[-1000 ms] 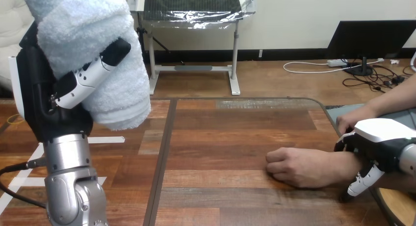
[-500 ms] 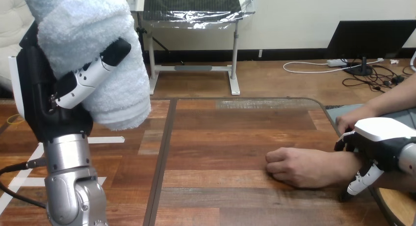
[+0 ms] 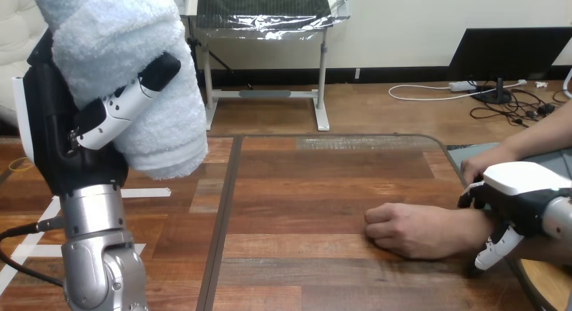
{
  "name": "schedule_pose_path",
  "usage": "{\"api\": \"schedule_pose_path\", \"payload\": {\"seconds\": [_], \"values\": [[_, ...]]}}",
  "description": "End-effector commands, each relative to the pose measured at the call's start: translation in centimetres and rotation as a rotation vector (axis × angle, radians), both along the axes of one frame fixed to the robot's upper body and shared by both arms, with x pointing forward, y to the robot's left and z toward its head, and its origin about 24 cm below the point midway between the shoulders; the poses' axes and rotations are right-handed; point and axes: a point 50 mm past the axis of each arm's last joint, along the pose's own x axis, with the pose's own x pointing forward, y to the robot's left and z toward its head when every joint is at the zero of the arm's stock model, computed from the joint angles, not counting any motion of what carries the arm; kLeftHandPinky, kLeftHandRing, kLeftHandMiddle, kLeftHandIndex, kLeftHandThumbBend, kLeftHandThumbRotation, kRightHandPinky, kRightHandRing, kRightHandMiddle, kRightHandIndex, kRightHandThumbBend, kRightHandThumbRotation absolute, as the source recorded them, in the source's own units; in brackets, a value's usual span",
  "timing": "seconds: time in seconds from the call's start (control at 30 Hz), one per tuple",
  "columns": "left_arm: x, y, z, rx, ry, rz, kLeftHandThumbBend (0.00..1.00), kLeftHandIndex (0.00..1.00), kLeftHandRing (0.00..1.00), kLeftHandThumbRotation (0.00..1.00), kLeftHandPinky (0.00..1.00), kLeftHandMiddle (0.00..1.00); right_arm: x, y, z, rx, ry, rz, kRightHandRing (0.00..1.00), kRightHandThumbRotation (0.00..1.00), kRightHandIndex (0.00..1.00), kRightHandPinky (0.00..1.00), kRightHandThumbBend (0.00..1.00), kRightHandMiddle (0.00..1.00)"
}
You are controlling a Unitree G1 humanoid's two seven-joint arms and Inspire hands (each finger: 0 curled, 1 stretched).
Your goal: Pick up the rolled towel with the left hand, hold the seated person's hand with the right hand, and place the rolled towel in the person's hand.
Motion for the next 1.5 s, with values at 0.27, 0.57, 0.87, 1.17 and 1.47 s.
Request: {"api": "schedule_pose_path", "payload": {"seconds": [0.27,0.57,0.87,1.17,1.47], "values": [[0.1,-0.4,2.3,0.009,-0.109,-0.02,0.52,0.38,0.27,0.0,0.21,0.33,1.7,2.6,1.4,-0.01,-0.095,0.077,0.79,0.34,0.82,0.63,1.0,0.81],[0.2,-0.4,2.4,0.016,-0.114,-0.021,0.52,0.38,0.27,0.0,0.21,0.33,1.9,3.1,1.2,-0.021,-0.093,0.09,0.8,0.34,0.82,0.66,1.0,0.81],[0.1,-0.5,2.4,0.015,-0.113,-0.017,0.53,0.38,0.27,0.0,0.21,0.33,1.9,3.5,1.1,-0.031,-0.088,0.103,0.81,0.34,0.83,0.7,1.0,0.82],[0.1,-0.4,2.5,0.021,-0.115,-0.015,0.53,0.38,0.27,0.0,0.21,0.33,2.0,3.9,1.1,-0.036,-0.08,0.106,0.83,0.35,0.84,0.71,1.0,0.83],[0.2,-0.4,2.5,0.018,-0.117,-0.018,0.53,0.38,0.27,0.0,0.21,0.33,2.0,4.2,0.9,-0.041,-0.079,0.118,0.83,0.36,0.84,0.7,1.0,0.83]]}}
